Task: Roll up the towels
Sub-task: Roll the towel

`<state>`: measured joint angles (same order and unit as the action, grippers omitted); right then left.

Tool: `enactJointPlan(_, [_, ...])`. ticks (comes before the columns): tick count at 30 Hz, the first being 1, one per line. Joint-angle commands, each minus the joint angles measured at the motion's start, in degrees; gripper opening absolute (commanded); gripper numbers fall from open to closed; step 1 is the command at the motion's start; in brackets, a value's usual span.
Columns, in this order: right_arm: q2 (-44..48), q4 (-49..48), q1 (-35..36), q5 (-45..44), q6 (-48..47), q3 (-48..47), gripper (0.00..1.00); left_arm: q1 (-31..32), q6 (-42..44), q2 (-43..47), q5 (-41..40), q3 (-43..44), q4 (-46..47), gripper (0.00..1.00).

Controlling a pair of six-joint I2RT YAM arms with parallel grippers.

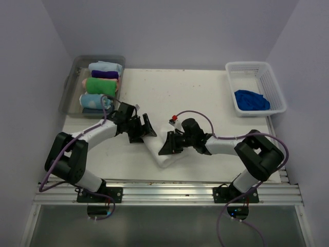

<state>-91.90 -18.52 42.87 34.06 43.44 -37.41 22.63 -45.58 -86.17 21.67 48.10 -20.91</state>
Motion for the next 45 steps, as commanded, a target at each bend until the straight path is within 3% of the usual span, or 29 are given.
enactJointPlan(1, [-1.0,-1.52,-0.16,1.71,1.74,0.76,0.0,0.22,0.06,-2.33,-0.31,0.42,4.56,0.83])
enactJointPlan(2, [-0.74,-0.38,-0.07,0.66,1.3,0.58,0.01,0.31,-0.12,-2.86,-0.31,0.42,4.47,0.68])
enactJointPlan(4, [0.74,3.64,-0.16,-0.83,-0.37,-0.03,0.09,0.31,-0.21,-3.65,-0.14,0.68,4.21,0.56])
enactJointPlan(5, [1.45,5.5,-0.16,-3.1,-2.11,-0.47,0.18,0.31,-0.38,-3.65,-0.22,0.77,3.68,0.45])
enactJointPlan(7, [4.52,12.78,-0.07,-6.89,-4.58,-2.49,0.34,0.39,-0.47,-3.48,-0.66,1.3,2.72,0.39])
enactJointPlan(11, [11.45,23.95,0.89,-16.64,-9.24,-6.09,0.57,0.39,-0.03,-3.21,-1.19,2.7,-1.32,0.38])
enactJointPlan(14, [15.24,33.36,4.14,-28.5,-13.46,-10.74,0.65,0.39,-0.21,-3.04,-1.63,3.32,-3.17,0.38])
enactJointPlan(19, [15.0,43.81,14.84,-49.48,-18.74,-19.27,0.69,0.48,-0.56,-2.43,-1.98,4.02,-5.28,0.37])
enactJointPlan(23, [11.4,46.99,23.64,-59.69,-22.25,-24.72,0.7,0.48,-0.74,-1.98,-2.25,4.72,-6.51,0.37])
enactJointPlan(28, [3.4,48.84,32.78,-67.54,-26.38,-31.14,0.75,0.48,-1.17,-2.33,-2.6,5.6,-7.39,0.37])
enactJointPlan(33, [-2.75,49.64,36.31,-69.84,-27.88,-34.05,0.8,0.48,-1.35,-2.95,-2.42,5.6,-7.66,0.37])
enactJointPlan(38, [-9.52,50.6,36.49,-71.77,-26.13,-33.61,0.8,0.48,-1.44,-3.04,-2.07,5.96,-8.1,0.37])
enactJointPlan(41, [-11.37,50.78,36.32,-73.7,-25.43,-32.65,0.7,0.48,-1.26,-3.13,-1.81,6.57,-8.45,0.39])
enactJointPlan(42, [-11.29,50.78,36.06,-74.05,-25.16,-32.38,0.56,0.48,-1.09,-3.13,-1.81,6.75,-8.54,0.41])
enactJointPlan(44, [-9.98,50.17,35.53,-73.27,-24.11,-31.16,0.39,0.48,-0.56,-2.95,-1.72,7.01,-8.97,0.45])
enactJointPlan(45, [-9.1,48.95,34.66,-72.48,-23.84,-30.54,0.24,0.48,-0.3,-2.69,-1.63,7.1,-9.24,0.52])
